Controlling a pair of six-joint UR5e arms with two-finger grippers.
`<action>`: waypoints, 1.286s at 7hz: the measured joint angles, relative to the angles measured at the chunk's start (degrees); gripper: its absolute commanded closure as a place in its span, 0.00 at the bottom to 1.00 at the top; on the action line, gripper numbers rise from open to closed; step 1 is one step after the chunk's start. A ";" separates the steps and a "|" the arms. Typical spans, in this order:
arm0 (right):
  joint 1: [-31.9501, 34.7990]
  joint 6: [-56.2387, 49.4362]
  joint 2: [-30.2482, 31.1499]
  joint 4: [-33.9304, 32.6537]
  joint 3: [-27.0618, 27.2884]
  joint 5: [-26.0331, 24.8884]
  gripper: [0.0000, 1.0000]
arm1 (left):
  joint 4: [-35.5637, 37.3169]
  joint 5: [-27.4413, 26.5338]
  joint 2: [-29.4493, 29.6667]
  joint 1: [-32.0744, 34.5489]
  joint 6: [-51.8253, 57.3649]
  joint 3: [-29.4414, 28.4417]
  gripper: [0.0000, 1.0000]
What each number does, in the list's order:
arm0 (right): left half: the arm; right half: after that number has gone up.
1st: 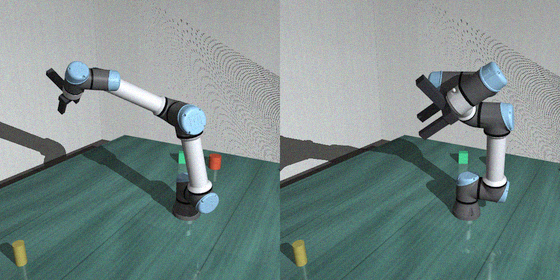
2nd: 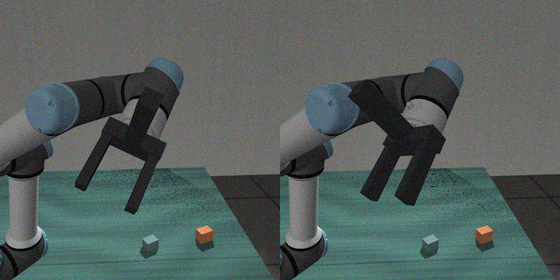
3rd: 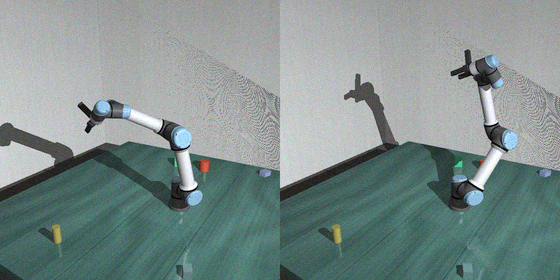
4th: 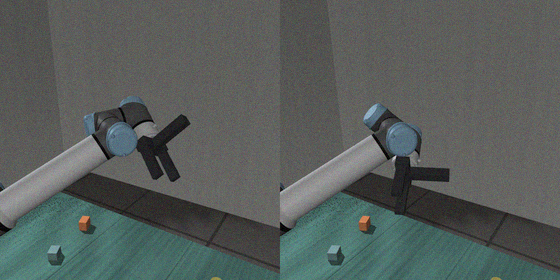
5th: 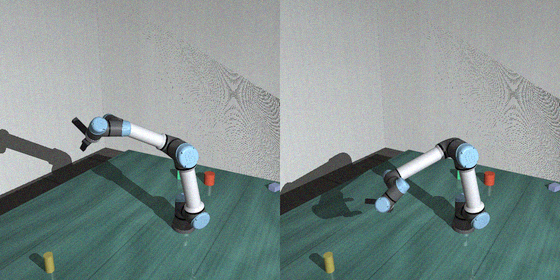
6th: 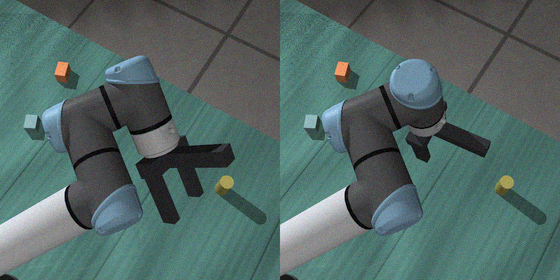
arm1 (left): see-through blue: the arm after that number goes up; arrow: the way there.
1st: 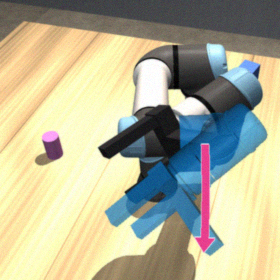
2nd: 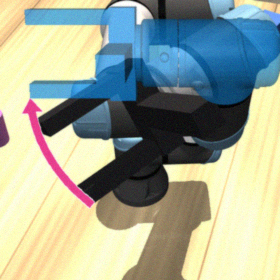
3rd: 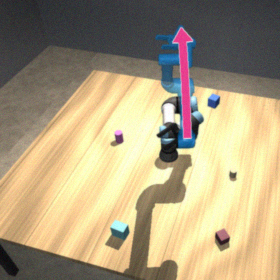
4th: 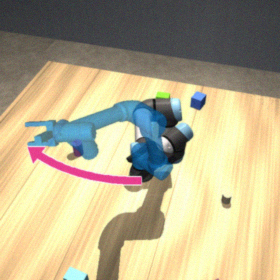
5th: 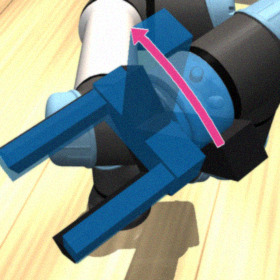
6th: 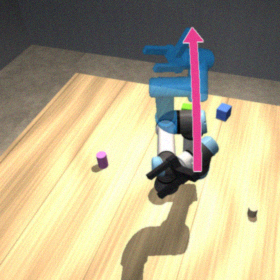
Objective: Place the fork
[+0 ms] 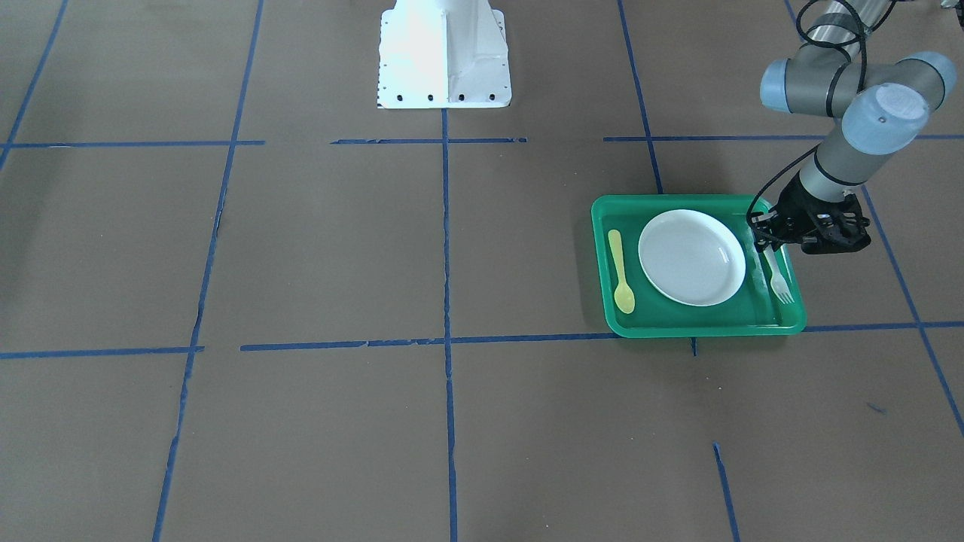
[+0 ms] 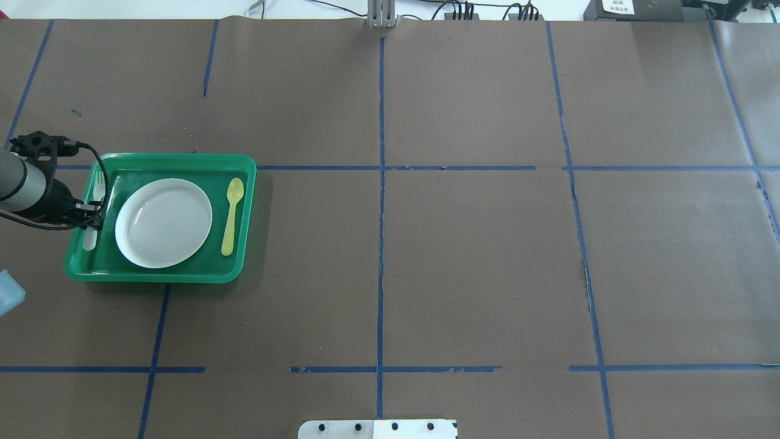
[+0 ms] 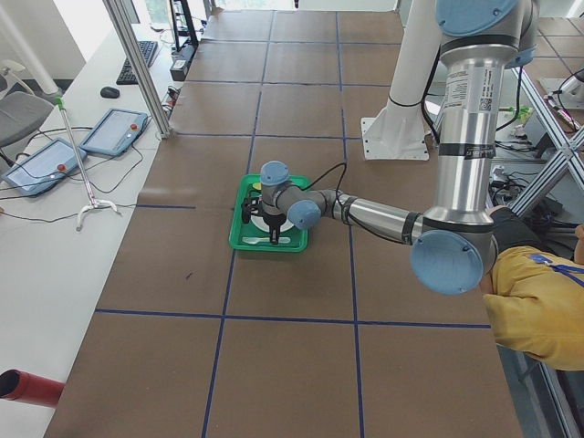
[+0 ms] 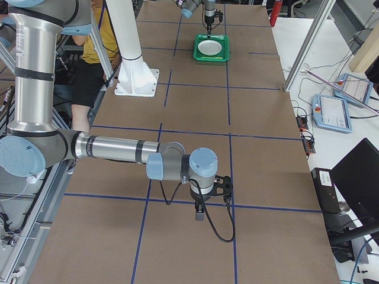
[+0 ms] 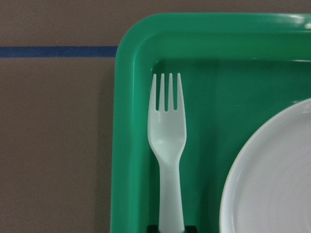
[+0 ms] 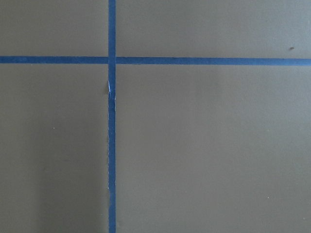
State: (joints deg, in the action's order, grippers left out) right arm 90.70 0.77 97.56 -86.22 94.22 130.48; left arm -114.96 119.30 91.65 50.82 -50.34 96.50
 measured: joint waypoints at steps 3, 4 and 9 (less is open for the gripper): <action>0.00 0.02 0.00 0.02 0.00 -0.01 0.00 | -0.12 0.23 0.25 0.35 0.87 0.78 0.00; 0.00 0.01 0.00 0.01 0.00 -0.02 0.00 | 0.18 0.47 0.14 2.12 4.08 1.39 0.00; 0.00 0.02 0.00 0.01 0.00 -0.01 0.00 | 17.26 6.56 -2.02 31.48 48.28 1.68 0.00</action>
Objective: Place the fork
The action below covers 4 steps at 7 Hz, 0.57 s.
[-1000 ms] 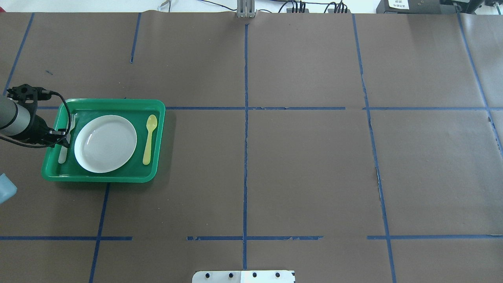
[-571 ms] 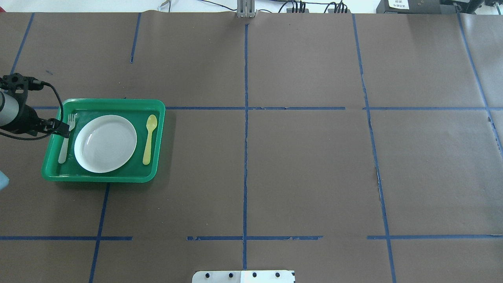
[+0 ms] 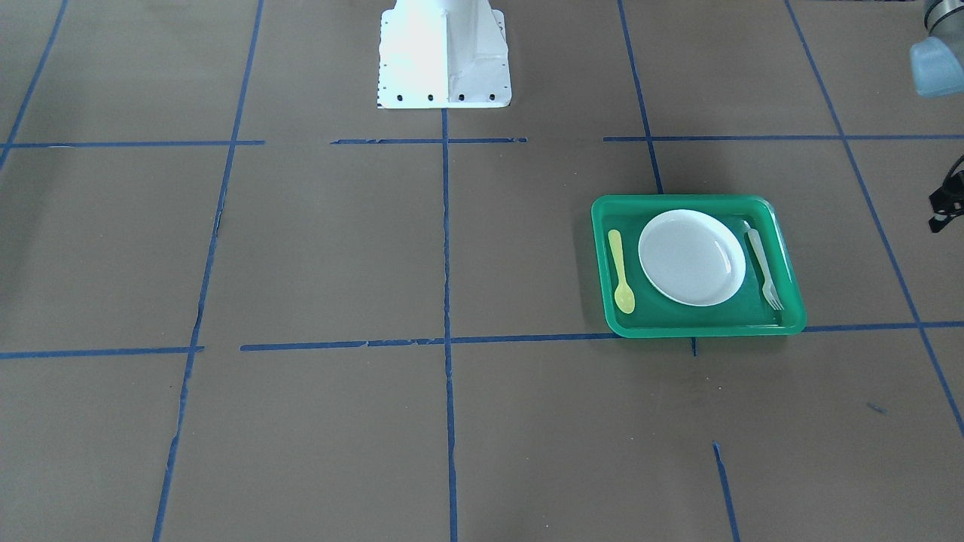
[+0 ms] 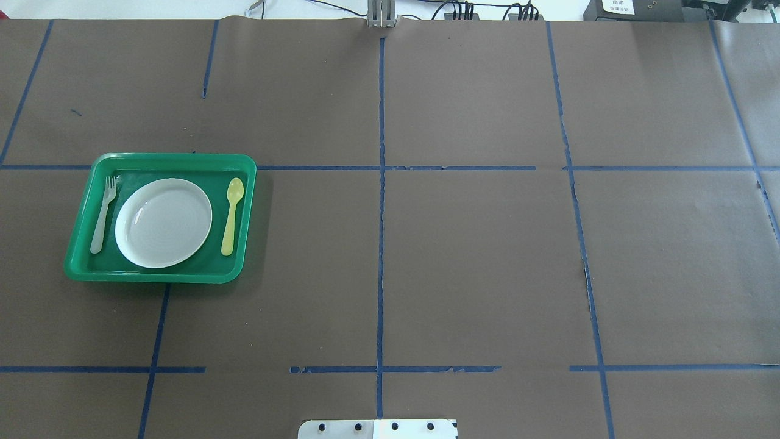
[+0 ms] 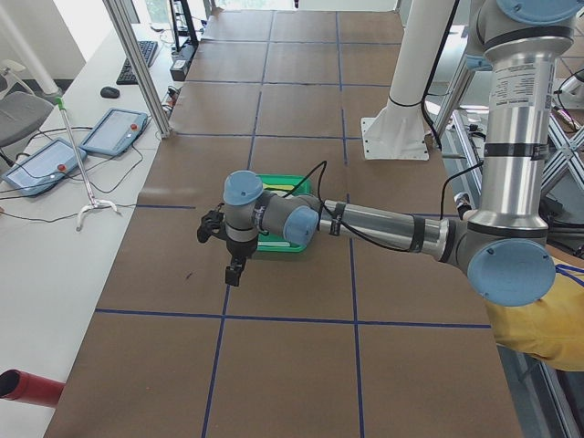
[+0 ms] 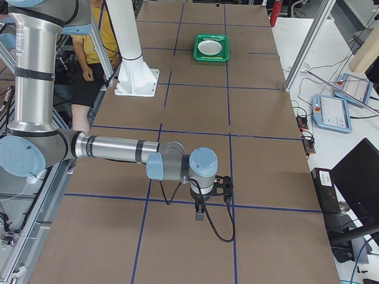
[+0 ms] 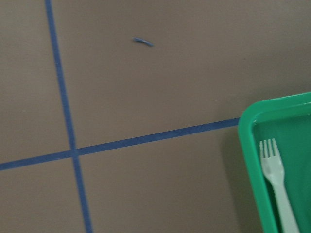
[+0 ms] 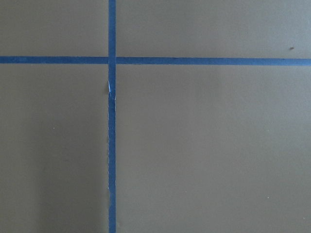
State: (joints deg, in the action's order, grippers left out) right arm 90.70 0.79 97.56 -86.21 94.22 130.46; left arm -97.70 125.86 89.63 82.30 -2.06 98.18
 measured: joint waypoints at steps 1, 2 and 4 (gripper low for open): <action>0.00 0.00 0.00 -0.01 0.00 -0.01 0.00 | 4.62 0.90 -0.35 4.87 6.20 -0.34 0.00; 0.00 0.00 0.00 -0.01 0.00 0.03 0.00 | 7.77 2.31 -1.41 7.78 10.52 -0.25 0.00; 0.00 0.00 0.00 -0.01 0.00 -0.01 0.00 | 9.25 4.19 -3.82 9.85 13.95 0.33 0.00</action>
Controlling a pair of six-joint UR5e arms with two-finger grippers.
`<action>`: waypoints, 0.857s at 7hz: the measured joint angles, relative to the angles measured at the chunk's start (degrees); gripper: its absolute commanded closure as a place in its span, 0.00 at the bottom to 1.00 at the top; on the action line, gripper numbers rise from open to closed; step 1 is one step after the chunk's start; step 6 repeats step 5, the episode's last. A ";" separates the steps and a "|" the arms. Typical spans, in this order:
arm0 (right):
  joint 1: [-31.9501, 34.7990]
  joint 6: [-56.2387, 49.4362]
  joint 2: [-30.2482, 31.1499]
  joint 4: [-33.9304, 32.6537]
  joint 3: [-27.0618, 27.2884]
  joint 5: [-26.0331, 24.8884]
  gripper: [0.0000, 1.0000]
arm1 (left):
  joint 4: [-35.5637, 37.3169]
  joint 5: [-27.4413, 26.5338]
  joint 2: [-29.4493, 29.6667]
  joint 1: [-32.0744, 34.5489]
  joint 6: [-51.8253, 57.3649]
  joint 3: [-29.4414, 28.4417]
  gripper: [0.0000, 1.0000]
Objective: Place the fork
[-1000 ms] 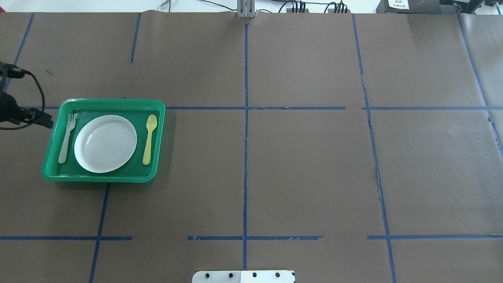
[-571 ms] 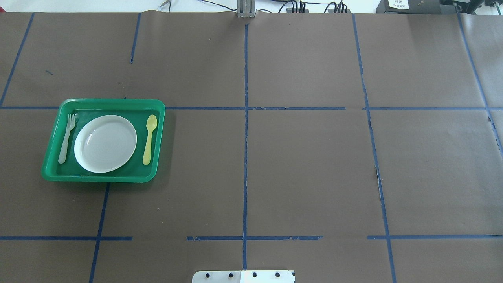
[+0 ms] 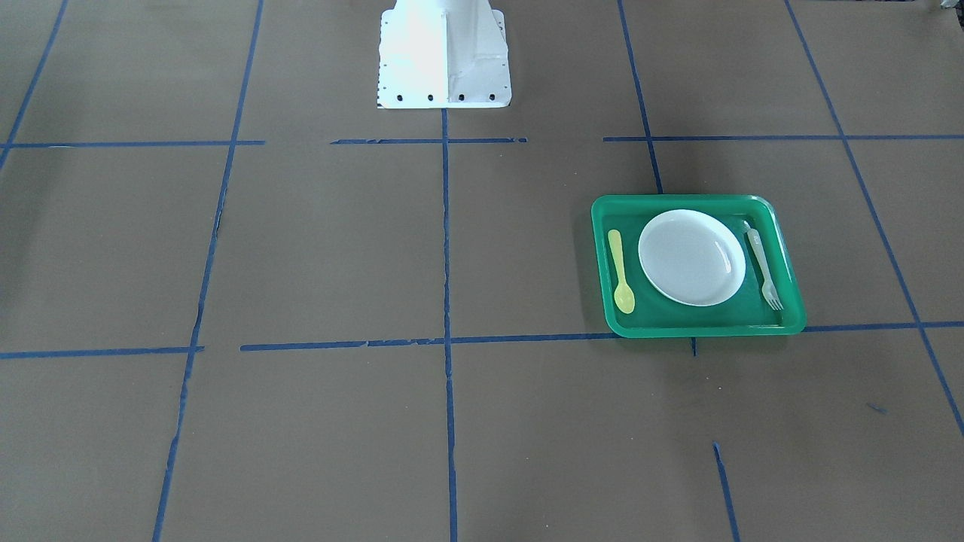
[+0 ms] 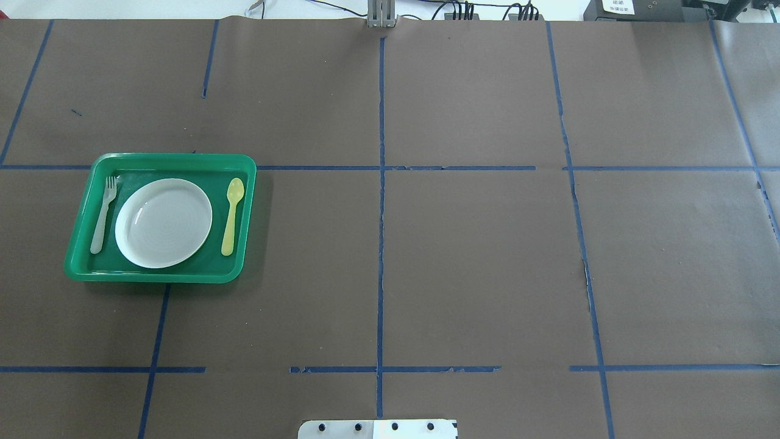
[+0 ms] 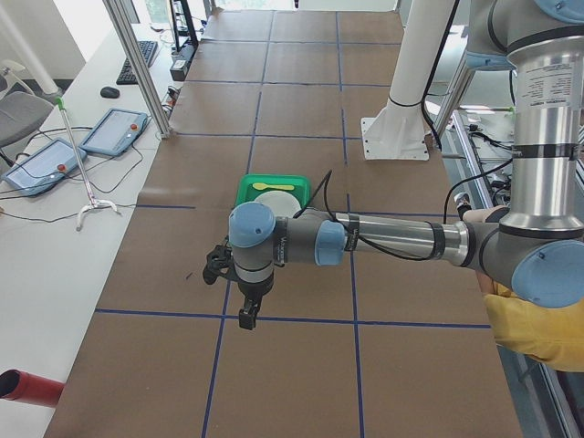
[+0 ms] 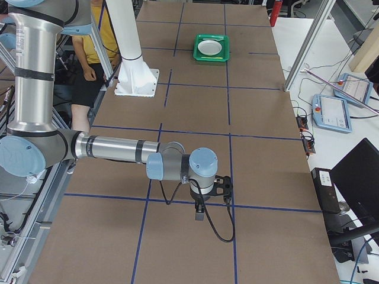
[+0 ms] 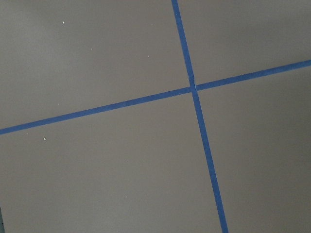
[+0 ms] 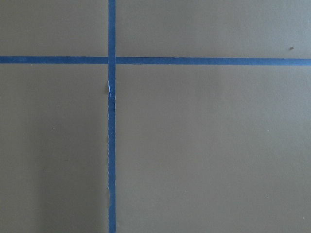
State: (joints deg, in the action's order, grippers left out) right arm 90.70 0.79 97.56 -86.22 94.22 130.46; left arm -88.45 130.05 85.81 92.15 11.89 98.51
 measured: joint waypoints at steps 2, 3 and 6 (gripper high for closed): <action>0.00 0.00 0.00 0.00 0.00 0.02 0.00 | -0.80 0.45 0.34 0.30 0.30 -0.20 0.00; 0.00 0.00 0.00 0.00 0.00 0.01 0.00 | -2.01 0.57 0.31 0.35 0.27 -0.41 0.00; 0.00 0.00 0.00 0.00 0.00 0.00 0.00 | -3.15 0.69 0.19 0.39 0.36 -0.50 0.00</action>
